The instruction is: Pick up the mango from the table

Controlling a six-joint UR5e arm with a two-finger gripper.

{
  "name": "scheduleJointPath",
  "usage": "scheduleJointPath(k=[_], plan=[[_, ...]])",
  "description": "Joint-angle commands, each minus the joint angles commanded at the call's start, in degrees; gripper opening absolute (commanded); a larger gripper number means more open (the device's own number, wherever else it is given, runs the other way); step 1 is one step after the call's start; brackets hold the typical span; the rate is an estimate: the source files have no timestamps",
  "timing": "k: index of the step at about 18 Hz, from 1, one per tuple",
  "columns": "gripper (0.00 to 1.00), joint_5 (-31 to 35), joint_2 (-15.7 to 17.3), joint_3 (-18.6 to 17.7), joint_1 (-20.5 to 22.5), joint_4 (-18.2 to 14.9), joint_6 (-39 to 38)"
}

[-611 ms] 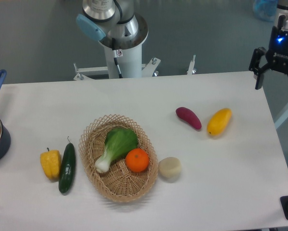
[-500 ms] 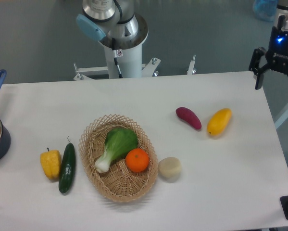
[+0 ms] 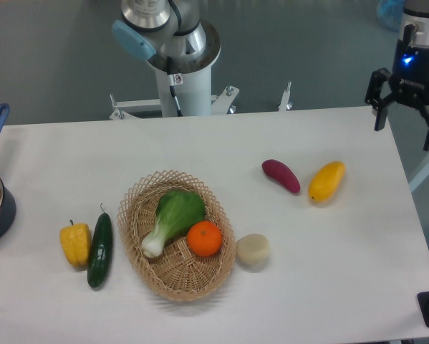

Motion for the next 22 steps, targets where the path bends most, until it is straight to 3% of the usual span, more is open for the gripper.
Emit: scheduleJointPath(k=[3,7,13,16,18,20,22], plan=[[1.00,0.17,0.79,-2.73,-1.49,2.01,-0.78],[1.00,0.35,0.79,-4.66,-3.16,4.83,-10.88],[1.00,0.09,-0.26,-9.49,-4.75,5.45,-13.36],[1.00,0.17,-3.42,-14.06,-5.01,14.13,-13.71],[1.00,0.61,-5.18,-14.34,-5.01,15.82,-13.62],[1.00,4.98,-6.15,-14.42,-5.01,15.56,-13.54],[1.00,14.02,-6.76,-14.78,-5.01,15.82,-13.01]])
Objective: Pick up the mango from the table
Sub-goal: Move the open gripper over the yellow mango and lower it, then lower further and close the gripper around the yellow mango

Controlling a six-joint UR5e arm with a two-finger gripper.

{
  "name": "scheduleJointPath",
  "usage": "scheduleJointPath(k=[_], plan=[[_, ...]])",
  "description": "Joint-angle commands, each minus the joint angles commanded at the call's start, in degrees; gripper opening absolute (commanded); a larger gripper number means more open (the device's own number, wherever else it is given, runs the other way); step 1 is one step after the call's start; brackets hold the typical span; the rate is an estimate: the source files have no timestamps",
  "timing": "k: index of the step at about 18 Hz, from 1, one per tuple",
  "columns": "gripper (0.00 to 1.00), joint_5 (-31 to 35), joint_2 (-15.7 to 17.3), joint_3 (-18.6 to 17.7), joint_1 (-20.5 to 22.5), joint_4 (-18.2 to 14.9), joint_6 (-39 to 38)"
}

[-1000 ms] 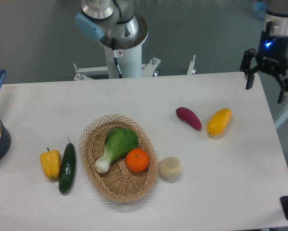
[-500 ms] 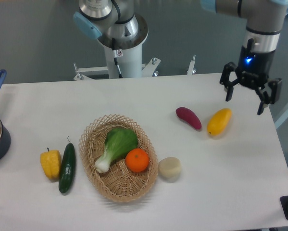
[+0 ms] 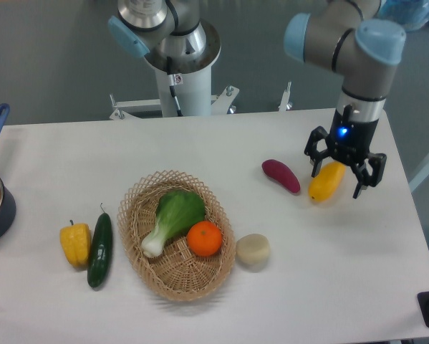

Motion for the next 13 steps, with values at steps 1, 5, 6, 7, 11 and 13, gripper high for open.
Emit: scheduleJointPath(k=[1,5,6,7,11,13], plan=[[1.00,2.48,-0.44,0.26,-0.09,0.00,0.00],[1.00,2.77,-0.97,0.09,0.35,-0.35,0.44],[1.00,2.86,-1.23,-0.35,0.44,-0.44,1.75],[1.00,3.12,-1.58,-1.40,0.70,-0.35,3.76],[1.00,2.50,-2.02,-2.90,2.90,-0.35,6.94],[1.00,2.77,-2.02,-3.78,3.25,-0.17,9.48]])
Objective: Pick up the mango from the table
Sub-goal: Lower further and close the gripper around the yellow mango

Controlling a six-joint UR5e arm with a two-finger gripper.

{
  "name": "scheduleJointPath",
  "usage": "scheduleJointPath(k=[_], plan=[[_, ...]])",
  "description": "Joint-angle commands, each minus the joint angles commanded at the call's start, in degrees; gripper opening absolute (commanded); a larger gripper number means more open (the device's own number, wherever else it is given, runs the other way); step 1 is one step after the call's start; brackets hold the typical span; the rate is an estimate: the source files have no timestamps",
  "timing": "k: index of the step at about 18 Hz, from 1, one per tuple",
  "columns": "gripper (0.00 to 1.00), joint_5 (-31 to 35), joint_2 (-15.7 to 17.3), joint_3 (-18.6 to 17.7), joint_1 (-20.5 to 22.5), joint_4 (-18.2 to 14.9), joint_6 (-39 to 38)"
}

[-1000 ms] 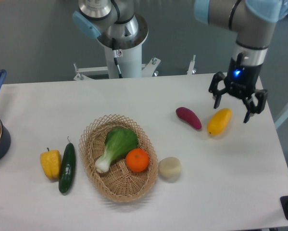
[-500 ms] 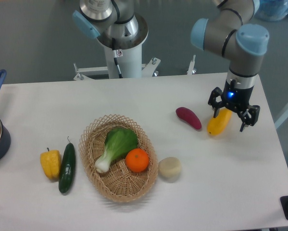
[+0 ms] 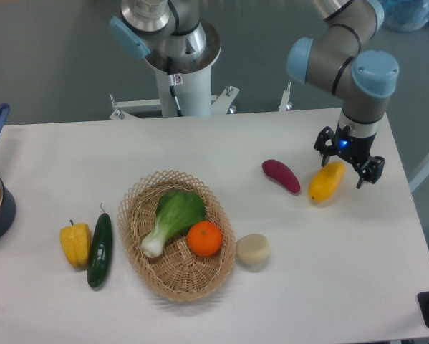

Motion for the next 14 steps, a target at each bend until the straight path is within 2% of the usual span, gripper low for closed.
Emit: scheduleJointPath(k=[3,9,14], plan=[[1.00,-0.17,0.00,-0.44,1.14,-0.17,5.02],[1.00,-0.96,-0.26,-3.51,1.41,0.44,5.47],[1.00,-2.55,-0.61,-4.48,2.02,0.70,5.64]])
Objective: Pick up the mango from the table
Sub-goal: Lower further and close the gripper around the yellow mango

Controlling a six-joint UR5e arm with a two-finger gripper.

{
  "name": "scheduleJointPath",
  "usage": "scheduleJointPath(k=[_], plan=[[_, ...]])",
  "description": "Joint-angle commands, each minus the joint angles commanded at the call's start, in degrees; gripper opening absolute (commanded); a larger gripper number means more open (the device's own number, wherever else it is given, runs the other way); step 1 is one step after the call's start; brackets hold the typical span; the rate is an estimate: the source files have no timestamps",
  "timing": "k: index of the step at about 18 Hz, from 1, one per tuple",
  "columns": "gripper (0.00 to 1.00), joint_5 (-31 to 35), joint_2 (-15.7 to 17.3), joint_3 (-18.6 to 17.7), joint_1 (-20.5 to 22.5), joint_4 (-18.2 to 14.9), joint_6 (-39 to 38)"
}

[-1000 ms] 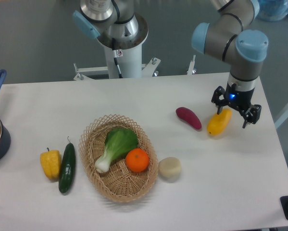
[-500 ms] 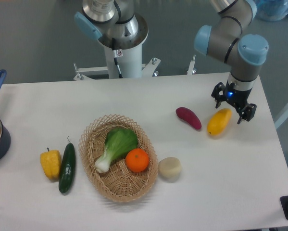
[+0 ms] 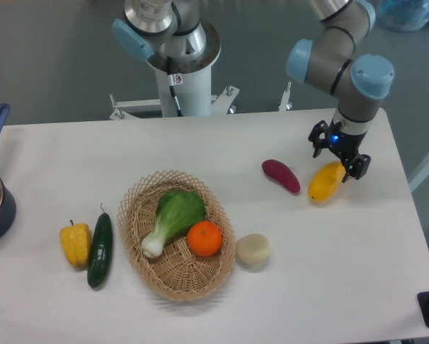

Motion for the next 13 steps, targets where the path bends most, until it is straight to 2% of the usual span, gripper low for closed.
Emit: scheduleJointPath(k=[8,9,10,11,12,13], plan=[[1.00,-0.88,-0.62,-0.53,0.18,1.14,0.00],[0.93,-0.88,-0.53,-0.53,0.18,1.14,-0.09],[0.80,-0.88,-0.53,-0.53,0.18,1.14,-0.09],[0.59,-0.88,-0.53,-0.36,0.18,1.14,-0.17],[0.42,-0.88,-0.62,-0.18,0.18,1.14,-0.26],[0.29,-0.88,-0.62,-0.01,0.18,1.06,-0.52]])
